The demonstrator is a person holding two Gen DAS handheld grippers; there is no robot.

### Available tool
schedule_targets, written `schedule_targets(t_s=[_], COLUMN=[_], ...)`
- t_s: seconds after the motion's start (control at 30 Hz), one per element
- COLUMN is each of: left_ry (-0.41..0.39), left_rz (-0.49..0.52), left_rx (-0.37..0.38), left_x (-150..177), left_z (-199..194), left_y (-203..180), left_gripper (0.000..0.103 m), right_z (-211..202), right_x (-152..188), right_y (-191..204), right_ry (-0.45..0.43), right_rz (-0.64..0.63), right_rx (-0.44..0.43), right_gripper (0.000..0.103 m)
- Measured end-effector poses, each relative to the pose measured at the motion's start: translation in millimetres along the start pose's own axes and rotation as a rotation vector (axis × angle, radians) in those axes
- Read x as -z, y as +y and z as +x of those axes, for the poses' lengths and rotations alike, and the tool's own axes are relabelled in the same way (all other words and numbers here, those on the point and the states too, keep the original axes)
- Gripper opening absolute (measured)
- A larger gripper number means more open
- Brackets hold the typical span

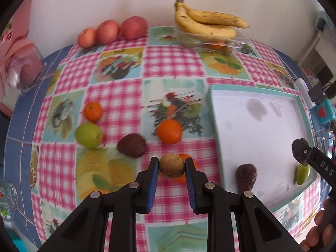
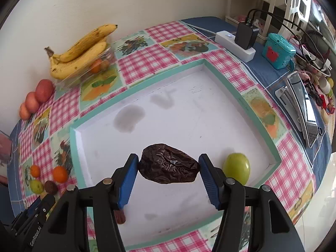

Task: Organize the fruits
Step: 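Carry the date into the tray and open the right tool while the left tool drops the kiwi there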

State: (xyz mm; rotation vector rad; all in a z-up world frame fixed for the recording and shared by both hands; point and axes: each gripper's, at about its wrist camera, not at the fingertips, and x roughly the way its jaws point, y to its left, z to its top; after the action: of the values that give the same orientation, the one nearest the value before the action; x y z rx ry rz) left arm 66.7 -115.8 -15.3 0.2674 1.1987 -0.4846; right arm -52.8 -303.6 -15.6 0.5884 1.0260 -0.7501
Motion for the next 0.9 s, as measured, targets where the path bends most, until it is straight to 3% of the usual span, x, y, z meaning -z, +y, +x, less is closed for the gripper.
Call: schedule_targets(t_s=[0.4,0.9], left_ry=[-0.007,0.025], left_rz=[0.160,0.228], left_rx=[-0.001,-0.034], left_x=[-20.1,-21.1], left_z=[18.3,45.6], left_y=[-69.7,-97.1], left_gripper=[0.027,0.027], right_z=[25.5,43.0], right_x=[-16.9,-31.6], right_y=[-18.8,-42.5], right_ry=[0.056,0.078], right_rz=[0.027,0.060], right_rx=[0.031,0.068], right_gripper=[0.061,0.061])
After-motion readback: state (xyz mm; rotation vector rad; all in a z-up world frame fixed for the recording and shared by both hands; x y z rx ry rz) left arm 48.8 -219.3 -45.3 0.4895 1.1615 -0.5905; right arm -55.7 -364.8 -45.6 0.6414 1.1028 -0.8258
